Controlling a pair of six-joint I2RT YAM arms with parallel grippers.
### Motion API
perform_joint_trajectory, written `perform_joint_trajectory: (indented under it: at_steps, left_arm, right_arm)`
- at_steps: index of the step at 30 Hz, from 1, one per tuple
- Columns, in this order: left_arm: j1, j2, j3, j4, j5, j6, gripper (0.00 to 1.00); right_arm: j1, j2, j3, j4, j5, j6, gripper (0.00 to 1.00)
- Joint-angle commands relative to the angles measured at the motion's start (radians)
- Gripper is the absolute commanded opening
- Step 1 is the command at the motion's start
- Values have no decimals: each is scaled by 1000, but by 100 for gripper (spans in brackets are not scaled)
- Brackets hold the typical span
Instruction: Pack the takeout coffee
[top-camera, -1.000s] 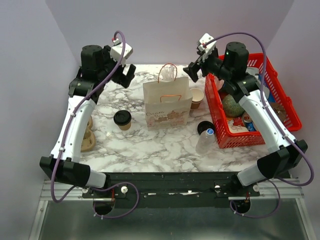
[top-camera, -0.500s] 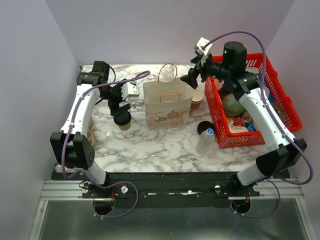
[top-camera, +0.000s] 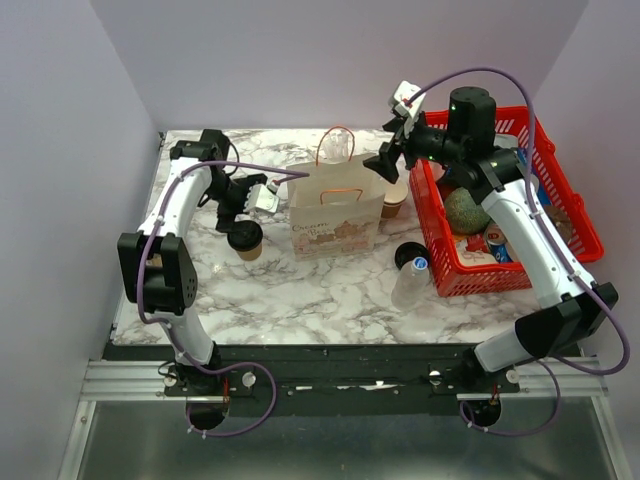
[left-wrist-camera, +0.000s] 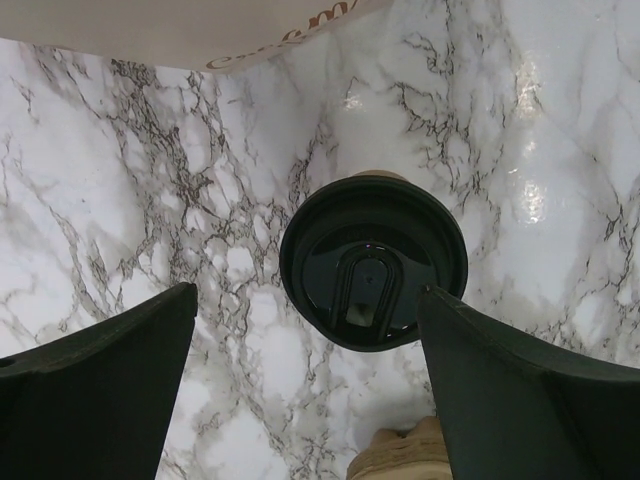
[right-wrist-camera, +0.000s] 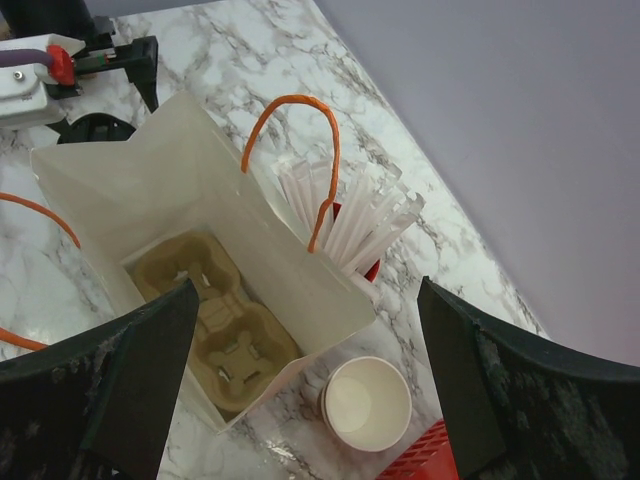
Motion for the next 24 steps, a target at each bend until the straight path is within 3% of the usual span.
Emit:
perform_joint_trajectory:
  at_steps: [1, 24]
  left_arm:
    - [-11, 25, 6, -117, -40, 77, 95]
    - [-43, 28, -86, -93, -115, 5, 82]
  right_arm:
    - [-6, -24, -18, -41, -15, -28, 100]
    - [-6, -16, -27, -41, -18, -37, 100]
